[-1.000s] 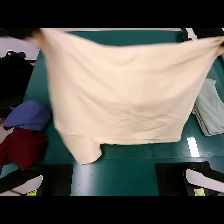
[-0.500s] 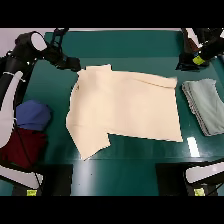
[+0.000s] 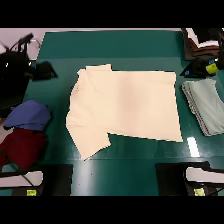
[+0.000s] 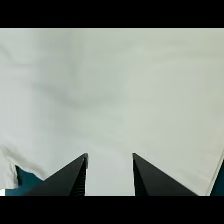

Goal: Fold the shirts.

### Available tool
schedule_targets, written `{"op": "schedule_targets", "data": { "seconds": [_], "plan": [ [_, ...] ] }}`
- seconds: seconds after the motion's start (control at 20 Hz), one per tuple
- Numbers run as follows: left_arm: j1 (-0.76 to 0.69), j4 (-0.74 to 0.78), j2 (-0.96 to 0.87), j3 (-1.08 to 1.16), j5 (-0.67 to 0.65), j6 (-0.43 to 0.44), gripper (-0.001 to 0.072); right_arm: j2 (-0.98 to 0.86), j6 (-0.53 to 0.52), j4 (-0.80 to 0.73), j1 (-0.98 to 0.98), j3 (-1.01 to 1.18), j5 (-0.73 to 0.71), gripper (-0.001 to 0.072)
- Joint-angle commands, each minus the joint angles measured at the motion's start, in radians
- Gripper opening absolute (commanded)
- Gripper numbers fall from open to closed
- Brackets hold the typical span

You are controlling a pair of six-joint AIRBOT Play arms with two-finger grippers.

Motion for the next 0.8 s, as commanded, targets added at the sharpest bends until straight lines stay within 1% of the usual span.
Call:
{"op": "schedule_targets", "data": {
  "seconds": [0.0,0.15,0.25,0.35,0.5,0.65,0.7,0.75],
  "plan": [
    [0.067,-0.028,0.156,-0.363,0.030,0.040,0.0479,0.137,-0.034,0.024,0.017,-0.171,-0.049,0.0335],
    [0.093,-0.108,0.198,-0.609,0.119,0.072,0.0479,0.203,-0.040,0.024,0.074,-0.251,-0.105,0.0335],
    [0.092,-0.193,0.198,-0.726,0.198,0.137,0.0479,0.226,-0.040,0.024,0.111,-0.274,-0.111,0.0335],
    [0.092,-0.274,0.198,-0.811,0.274,0.167,0.0479,0.231,-0.040,0.024,0.140,-0.280,-0.109,0.0335],
    [0.091,-0.344,0.198,-0.883,0.282,0.241,0.0479,0.232,-0.040,0.024,0.161,-0.280,-0.111,0.0335],
    [0.091,-0.363,0.198,-0.899,0.277,0.244,0.0476,0.232,-0.040,0.021,0.161,-0.280,-0.115,0.0335],
    [0.091,-0.391,0.198,-0.896,0.267,0.247,0.0306,0.232,-0.040,0.019,0.161,-0.280,-0.113,0.0335],
    [0.091,-0.419,0.198,-0.889,0.256,0.276,0.0096,0.232,-0.040,0.013,0.157,-0.280,-0.106,0.0335]
  ]
}}
